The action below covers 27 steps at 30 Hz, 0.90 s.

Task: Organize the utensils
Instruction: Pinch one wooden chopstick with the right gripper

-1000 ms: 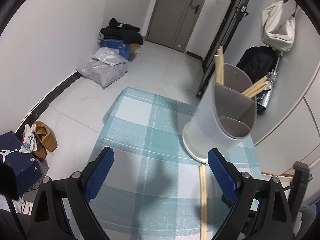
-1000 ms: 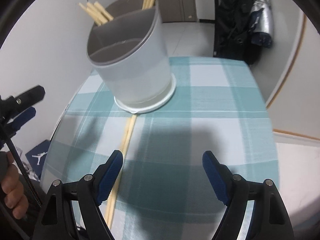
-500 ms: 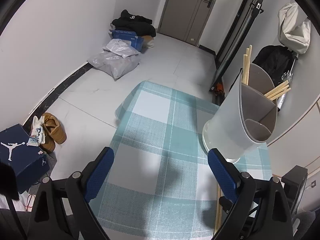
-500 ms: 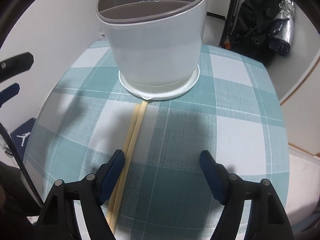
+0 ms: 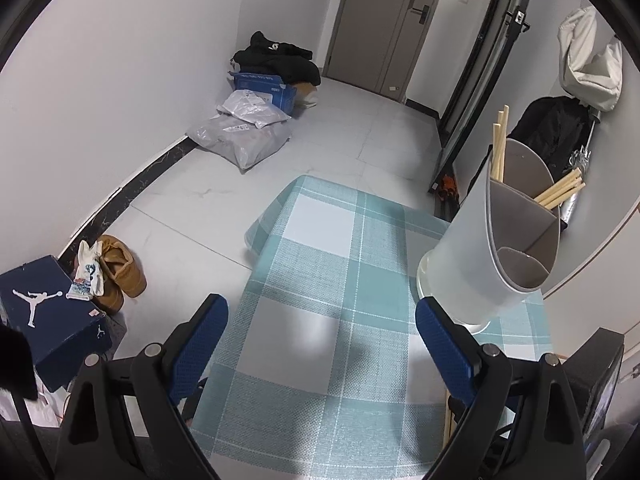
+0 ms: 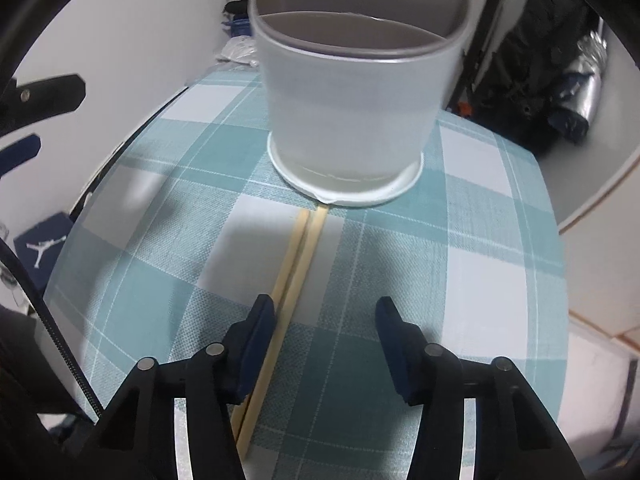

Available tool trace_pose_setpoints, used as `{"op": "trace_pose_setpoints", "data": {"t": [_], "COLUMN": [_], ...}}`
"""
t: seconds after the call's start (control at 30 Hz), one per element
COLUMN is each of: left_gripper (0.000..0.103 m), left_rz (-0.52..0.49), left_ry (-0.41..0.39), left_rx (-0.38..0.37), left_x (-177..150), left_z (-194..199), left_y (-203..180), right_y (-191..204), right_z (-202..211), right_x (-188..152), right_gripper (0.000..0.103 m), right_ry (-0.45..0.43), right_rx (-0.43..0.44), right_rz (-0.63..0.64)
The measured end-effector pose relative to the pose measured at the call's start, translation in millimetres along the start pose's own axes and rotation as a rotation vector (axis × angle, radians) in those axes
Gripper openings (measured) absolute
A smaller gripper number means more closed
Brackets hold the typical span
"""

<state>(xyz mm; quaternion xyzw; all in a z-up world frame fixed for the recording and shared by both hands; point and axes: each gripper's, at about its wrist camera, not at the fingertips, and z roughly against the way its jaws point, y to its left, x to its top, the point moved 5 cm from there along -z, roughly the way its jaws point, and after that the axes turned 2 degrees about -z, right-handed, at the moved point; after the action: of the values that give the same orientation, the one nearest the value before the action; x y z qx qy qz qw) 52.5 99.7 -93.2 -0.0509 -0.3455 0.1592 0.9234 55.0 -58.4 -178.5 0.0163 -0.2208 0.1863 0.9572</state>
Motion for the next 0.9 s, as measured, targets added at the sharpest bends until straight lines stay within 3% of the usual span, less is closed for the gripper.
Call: {"op": "trace_pose_setpoints", "data": {"t": [0.27, 0.33, 0.47, 0.7, 0.83, 0.9], "left_gripper": [0.093, 0.093, 0.093, 0.093, 0.093, 0.093], "left_rz": [-0.015, -0.021, -0.009, 0.01, 0.031, 0.045], "left_ry": [-0.018, -0.025, -0.019, -0.012, -0.003, -0.001], "left_rx": [0.009, 0.013, 0.013, 0.019, 0.013, 0.007], "left_x": [2.5, 2.5, 1.9, 1.4, 2.0, 2.6], "left_z": [1.5, 2.6, 2.2, 0.2, -0.2, 0.3], "left_y": [-0.2, 0.4, 2.2, 5.2, 8.3, 9.8], "right_y": [-4.3, -9.2, -13.4, -0.7, 4.2, 2.7], "right_z": [-2.9, -3.9, -4.6, -7.2, -4.1, -1.1], "right_x": [4.1, 3.6, 2.6, 5.7, 3.7, -0.7], "right_gripper": [0.038, 0.026, 0.027, 0.028, 0.007, 0.006], "right_ry": [0.031, 0.043, 0.051, 0.038, 0.061, 0.083], "right_rx": [0.037, 0.053, 0.063, 0.017, 0.054, 0.073], "right_rz": [-0.068, -0.094, -0.106, -0.018, 0.01, 0.028]}}
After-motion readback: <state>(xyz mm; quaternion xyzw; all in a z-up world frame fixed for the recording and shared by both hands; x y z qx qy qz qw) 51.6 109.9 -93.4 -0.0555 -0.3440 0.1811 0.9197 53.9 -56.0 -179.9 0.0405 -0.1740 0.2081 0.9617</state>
